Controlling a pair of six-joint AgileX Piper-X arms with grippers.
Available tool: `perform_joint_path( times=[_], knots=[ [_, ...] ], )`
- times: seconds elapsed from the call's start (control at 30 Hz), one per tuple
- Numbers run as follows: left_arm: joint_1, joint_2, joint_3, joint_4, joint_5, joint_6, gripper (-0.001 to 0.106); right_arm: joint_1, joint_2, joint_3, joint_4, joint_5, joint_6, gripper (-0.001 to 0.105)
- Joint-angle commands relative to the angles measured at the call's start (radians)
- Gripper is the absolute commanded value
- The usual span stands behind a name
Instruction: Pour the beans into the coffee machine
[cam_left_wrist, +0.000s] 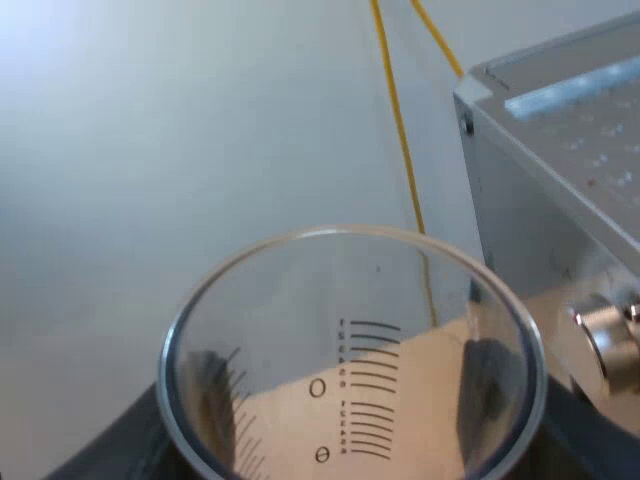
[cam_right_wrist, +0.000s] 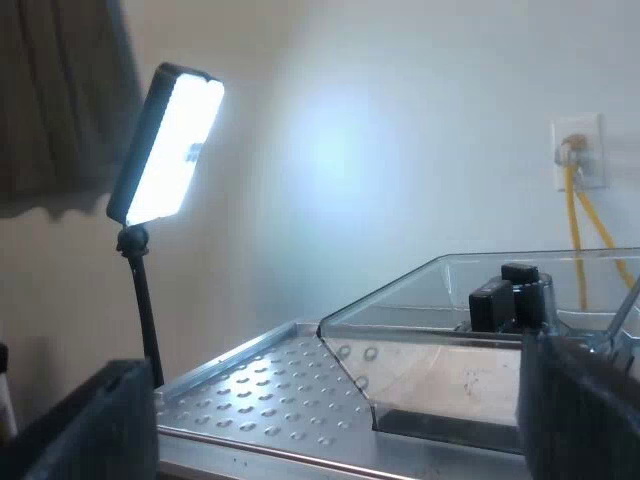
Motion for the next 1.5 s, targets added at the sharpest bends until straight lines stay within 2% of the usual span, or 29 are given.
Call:
perform_joint_path(
  times=[0.03, 0.2, 0.43, 0.6, 0.77, 0.87, 1.17, 1.5],
  knots=[
    [-0.005, -0.011, -0.045, 0.003, -0.002, 0.023, 0.033, 0.002, -0.005, -0.003, -0.028, 0.003, -0.009, 0.078],
    [-0.005, -0.003, -0.104, 0.050, -0.002, 0.025, 0.033, 0.002, -0.005, -0.003, -0.028, 0.003, -0.009, 0.078],
    [-0.078, 0.072, -0.196, 0.115, -0.008, 0.025, 0.033, 0.002, -0.005, -0.003, -0.028, 0.003, -0.009, 0.078],
    [-0.143, 0.138, -0.273, 0.170, -0.043, 0.028, 0.033, 0.002, -0.005, -0.003, -0.028, 0.003, -0.009, 0.078],
    [-0.210, 0.215, -0.364, 0.213, -0.105, 0.081, 0.033, 0.002, -0.005, -0.003, -0.028, 0.003, -0.009, 0.078],
    [-0.231, 0.255, -0.402, 0.218, -0.118, 0.087, 0.033, 0.002, -0.005, -0.003, -0.028, 0.003, -0.009, 0.078],
    [-0.234, 0.345, -0.505, 0.274, -0.120, 0.087, 0.033, 0.002, -0.005, -0.003, -0.025, 0.003, -0.009, 0.078],
    [-0.234, 0.421, -0.619, 0.279, -0.120, 0.087, 0.033, 0.002, -0.005, -0.003, -0.021, 0.003, -0.009, 0.078]
  ],
)
